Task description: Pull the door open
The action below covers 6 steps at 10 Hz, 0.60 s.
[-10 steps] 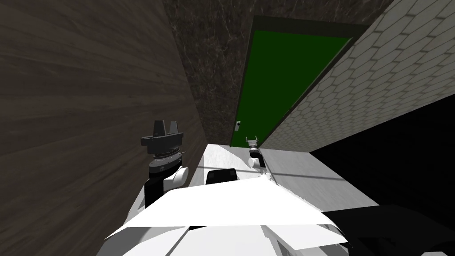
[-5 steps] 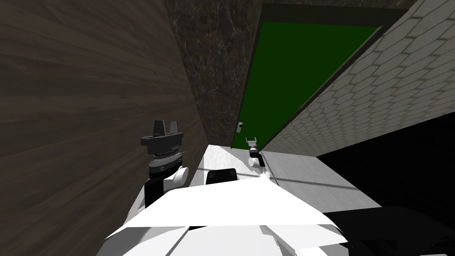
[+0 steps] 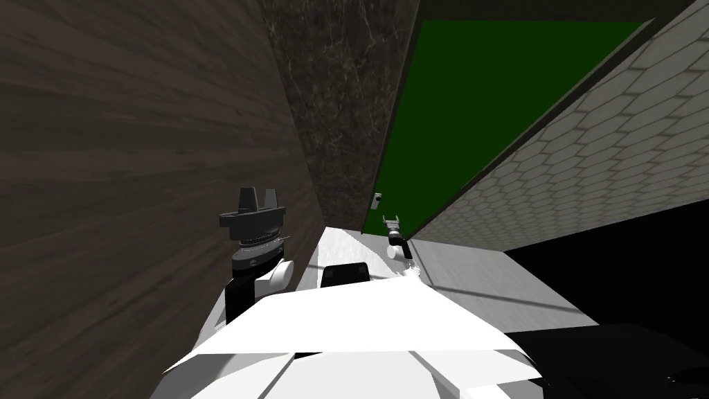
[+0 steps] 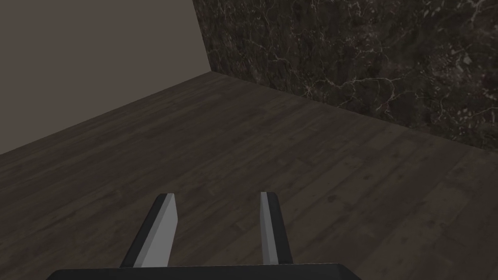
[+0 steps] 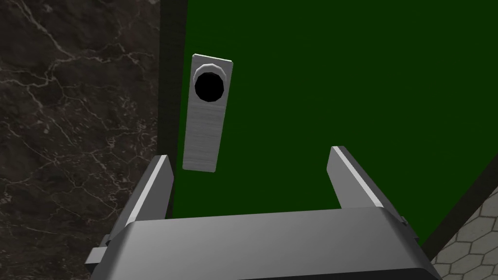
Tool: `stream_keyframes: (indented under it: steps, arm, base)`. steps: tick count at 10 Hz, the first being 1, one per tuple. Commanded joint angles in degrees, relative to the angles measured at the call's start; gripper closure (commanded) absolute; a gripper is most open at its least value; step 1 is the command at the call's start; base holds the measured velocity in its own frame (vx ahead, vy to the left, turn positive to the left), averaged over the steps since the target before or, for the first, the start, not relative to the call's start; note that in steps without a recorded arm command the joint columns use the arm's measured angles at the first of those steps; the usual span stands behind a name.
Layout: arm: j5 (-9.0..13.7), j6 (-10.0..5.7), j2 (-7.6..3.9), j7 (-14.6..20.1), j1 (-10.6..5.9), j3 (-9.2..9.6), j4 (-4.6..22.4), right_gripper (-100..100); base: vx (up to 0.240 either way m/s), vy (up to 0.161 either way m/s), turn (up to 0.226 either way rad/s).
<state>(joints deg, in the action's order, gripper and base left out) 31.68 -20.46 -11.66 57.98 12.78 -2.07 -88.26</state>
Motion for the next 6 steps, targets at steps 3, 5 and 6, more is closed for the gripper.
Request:
stream_keyframes:
  steps: [3, 5, 6]
  arm:
    - [1.59, 0.41, -0.54, 3.36, -0.9, 0.14, 2.3, -100]
    - [2.69, 0.68, -0.94, 5.64, -1.55, 0.23, 3.92, -100]
    - [3.38, 0.86, -1.18, 7.05, -1.95, 0.28, 4.92, -100]
  base:
    - [0.097, 0.003, 0.044]
    - [0.141, -0.028, 0.063]
    - [0.165, -0.028, 0.054]
